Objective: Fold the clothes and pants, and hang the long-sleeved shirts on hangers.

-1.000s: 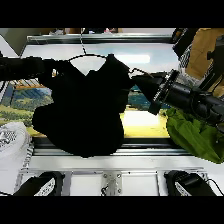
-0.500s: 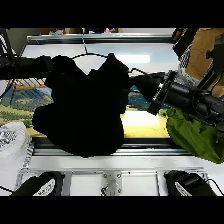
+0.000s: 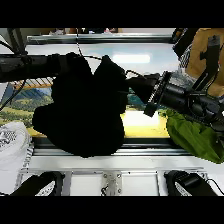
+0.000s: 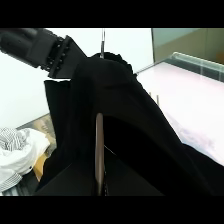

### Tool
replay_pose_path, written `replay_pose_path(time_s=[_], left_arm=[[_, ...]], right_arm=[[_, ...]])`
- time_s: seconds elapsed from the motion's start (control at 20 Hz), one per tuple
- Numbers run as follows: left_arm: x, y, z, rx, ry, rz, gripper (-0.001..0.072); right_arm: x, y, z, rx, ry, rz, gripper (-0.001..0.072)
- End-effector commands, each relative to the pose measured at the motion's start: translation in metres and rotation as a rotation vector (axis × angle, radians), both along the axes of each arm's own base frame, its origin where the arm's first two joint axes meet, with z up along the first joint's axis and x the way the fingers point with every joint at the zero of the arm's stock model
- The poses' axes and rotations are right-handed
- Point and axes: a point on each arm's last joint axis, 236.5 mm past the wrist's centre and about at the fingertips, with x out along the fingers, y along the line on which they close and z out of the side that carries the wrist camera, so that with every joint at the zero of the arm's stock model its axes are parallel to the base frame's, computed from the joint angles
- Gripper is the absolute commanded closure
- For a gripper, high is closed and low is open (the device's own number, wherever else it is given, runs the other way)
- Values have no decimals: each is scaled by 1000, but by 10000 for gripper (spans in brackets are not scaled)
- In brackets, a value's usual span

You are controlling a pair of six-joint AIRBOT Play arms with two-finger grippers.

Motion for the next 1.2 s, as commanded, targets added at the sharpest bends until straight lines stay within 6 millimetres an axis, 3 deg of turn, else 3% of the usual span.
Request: replay_pose_path(time_s=[0.0,0.15,0.55,0.6,0.7,0.95,1.15], left_arm=[[-13,-7,21,-29,-49,-12,697],[-26,-20,29,-29,-77,-50,696],[-31,-16,32,12,-107,-62,695],[-34,-11,38,11,-129,-54,664],[-38,1,53,1,-169,-23,51],[-49,25,70,0,-213,33,27],[-51,55,91,-8,-280,125,27]], right_arm=[[5,0,1,18,7,-11,707],[5,5,8,54,-9,10,707],[8,2,18,77,-54,-7,707],[12,0,19,81,-56,-24,707],[13,-1,19,73,-73,-33,707],[13,-1,22,85,-76,-33,707],[19,-12,46,128,-189,-93,707]])
